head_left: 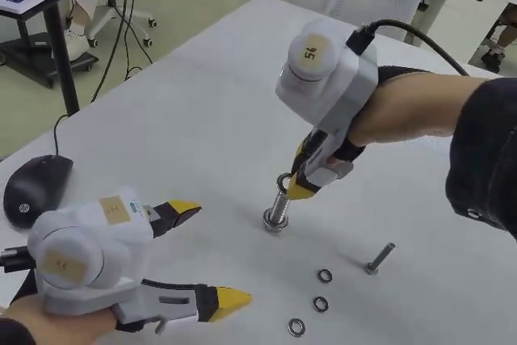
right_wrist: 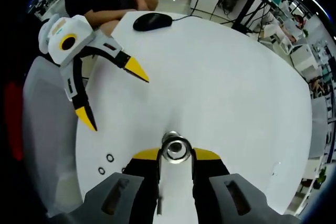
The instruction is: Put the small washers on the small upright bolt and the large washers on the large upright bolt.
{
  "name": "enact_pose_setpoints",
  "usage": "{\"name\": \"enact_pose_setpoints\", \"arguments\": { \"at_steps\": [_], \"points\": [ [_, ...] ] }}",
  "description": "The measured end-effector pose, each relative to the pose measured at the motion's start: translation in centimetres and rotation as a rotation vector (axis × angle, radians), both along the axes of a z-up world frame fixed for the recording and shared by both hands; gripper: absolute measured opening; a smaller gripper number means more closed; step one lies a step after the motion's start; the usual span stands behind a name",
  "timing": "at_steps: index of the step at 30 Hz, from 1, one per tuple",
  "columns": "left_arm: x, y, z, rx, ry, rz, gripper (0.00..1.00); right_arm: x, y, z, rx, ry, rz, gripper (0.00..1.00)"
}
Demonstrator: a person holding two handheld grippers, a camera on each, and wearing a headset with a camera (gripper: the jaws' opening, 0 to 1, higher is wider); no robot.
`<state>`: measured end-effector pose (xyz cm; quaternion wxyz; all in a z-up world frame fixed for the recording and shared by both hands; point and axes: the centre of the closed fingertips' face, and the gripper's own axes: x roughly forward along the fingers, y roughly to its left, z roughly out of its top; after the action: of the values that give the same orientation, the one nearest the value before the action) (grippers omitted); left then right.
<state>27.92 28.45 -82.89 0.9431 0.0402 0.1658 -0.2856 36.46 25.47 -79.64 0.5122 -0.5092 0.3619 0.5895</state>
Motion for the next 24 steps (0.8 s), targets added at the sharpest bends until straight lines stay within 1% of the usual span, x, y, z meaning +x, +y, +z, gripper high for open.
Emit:
{"name": "enact_pose_setpoints", "arguments": {
  "at_steps": [9, 11, 21, 24],
  "points": [
    [-0.1, 0.2, -0.1, 0.0, 0.003, 0.003, 0.76, -0.4, 0.1, -0.6, -0.024, 0.008, 0.009, 0.24],
    [-0.2, 0.2, -0.1, -0.001, 0.005, 0.002, 0.76, -0.4, 0.1, -0.9, -0.031, 0.009, 0.012, 0.24],
    [-0.2, 0.1, -0.2, -0.002, 0.012, 0.004, 0.76, -0.4, -0.1, -1.4, -0.047, 0.023, 0.013, 0.24],
    [-0.1, 0.1, -0.2, -0.002, 0.012, 0.003, 0.76, -0.1, -0.2, -1.7, -0.052, 0.026, 0.012, 0.24]
  ]
}}
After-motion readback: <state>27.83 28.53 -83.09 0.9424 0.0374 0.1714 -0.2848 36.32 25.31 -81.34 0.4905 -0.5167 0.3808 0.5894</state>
